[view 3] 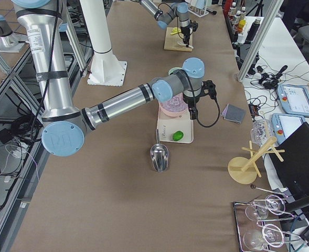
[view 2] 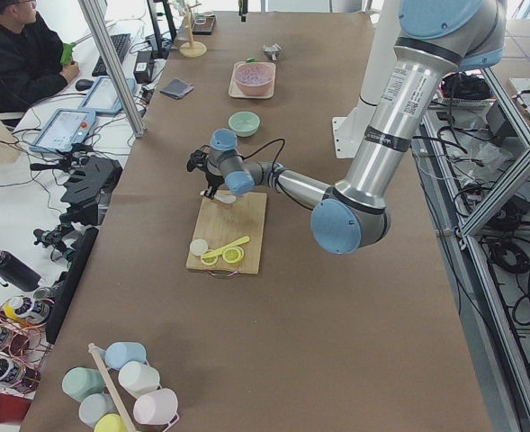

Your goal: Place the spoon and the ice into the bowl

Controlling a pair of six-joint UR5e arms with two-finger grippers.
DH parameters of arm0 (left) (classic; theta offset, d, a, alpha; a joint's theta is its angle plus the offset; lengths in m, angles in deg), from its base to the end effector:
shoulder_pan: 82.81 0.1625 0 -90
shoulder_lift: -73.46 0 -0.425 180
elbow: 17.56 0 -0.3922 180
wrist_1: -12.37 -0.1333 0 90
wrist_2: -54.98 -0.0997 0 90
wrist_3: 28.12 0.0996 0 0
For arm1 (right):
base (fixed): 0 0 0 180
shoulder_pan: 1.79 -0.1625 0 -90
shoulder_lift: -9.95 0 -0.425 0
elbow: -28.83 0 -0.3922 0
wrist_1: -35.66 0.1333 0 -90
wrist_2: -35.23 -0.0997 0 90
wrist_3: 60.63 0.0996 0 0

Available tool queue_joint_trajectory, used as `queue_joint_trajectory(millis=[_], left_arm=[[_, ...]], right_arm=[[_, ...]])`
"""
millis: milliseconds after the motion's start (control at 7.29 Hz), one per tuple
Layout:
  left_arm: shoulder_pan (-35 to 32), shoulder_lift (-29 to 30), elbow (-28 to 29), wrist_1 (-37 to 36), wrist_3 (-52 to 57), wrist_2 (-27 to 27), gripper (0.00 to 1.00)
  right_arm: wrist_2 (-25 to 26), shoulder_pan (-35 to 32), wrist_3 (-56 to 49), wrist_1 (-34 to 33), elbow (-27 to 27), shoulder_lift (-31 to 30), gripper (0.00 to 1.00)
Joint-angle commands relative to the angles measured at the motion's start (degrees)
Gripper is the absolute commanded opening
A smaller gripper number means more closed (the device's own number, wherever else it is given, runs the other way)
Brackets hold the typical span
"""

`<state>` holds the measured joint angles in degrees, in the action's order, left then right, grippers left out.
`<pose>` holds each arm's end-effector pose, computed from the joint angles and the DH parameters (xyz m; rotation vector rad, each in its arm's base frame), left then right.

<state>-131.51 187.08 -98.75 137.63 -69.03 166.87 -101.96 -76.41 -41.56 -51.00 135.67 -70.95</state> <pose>0.3794 -0.5776 0.4345 0.4154 0.8367 0.1732 -0.0851 -0.5366 0.4209 0.2213 -0.9108 -0.1507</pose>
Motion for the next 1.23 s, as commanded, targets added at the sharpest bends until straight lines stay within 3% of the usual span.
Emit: queue_joint_trajectory(millis=[0, 274, 549, 823, 960, 1097], left_arm=[[-3.22, 1.06, -2.47, -2.03, -0.14, 3.22, 0.0], [-4.29, 4.14, -2.48, -5.29, -3.54, 4.92, 0.0], [-4.03, 7.82, -2.39, -5.29, -11.18, 4.57, 0.0], [-3.86, 8.45, -2.82, -5.2, -15.33, 4.4, 0.0], [-3.86, 8.45, -3.09, -5.2, -16.04, 4.31, 0.0], [-3.77, 8.54, -3.09, -5.2, -16.66, 3.87, 0.0]], right_arm=[[0.09, 0.0, 0.27, 0.0, -0.14, 1.25, 1.0], [-0.09, 0.52, 0.27, 0.09, 0.81, 2.31, 1.0], [2.18, 6.91, 7.5, 2.52, 5.55, 2.32, 0.96], [7.27, 14.73, 12.2, 18.21, 5.22, -1.87, 0.98], [12.95, 20.16, 13.18, 25.94, 4.96, -4.07, 0.98], [17.88, 25.44, 15.89, 28.63, 3.04, -3.05, 0.98]])
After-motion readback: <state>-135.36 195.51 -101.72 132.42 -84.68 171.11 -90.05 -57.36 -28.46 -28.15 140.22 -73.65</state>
